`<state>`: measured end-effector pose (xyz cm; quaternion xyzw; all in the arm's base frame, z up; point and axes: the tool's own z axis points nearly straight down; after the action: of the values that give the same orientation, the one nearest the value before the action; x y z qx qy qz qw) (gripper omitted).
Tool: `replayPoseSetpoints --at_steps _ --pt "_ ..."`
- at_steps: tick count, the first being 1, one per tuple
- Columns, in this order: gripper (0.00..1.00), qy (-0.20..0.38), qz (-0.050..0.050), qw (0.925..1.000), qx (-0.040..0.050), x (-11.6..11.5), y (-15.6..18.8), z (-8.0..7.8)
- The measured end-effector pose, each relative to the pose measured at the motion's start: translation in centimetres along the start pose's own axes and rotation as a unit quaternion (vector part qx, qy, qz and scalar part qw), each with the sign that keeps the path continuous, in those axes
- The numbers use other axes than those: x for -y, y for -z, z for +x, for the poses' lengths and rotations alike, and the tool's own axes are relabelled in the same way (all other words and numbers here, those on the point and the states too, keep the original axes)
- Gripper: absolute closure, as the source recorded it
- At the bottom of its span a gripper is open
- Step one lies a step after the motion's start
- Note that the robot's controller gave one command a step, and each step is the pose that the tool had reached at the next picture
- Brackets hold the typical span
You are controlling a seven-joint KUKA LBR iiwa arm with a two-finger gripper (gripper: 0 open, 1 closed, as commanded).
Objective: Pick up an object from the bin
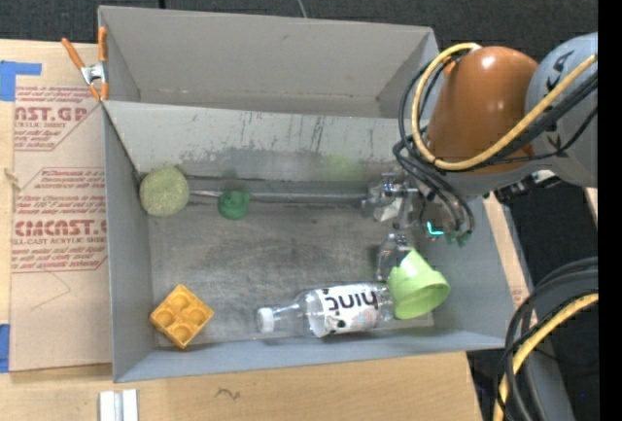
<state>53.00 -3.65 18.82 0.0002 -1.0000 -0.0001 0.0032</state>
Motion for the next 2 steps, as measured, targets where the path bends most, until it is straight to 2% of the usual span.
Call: replayPoseSetpoints --at_steps 1,2 --pt "0.0 0.0 0.0 1.0 0.0039 0.0 0.4 -0.2" --pt "0.0 0.061 0.0 0.9981 0.0048 -1.1 -4.8 2.0"
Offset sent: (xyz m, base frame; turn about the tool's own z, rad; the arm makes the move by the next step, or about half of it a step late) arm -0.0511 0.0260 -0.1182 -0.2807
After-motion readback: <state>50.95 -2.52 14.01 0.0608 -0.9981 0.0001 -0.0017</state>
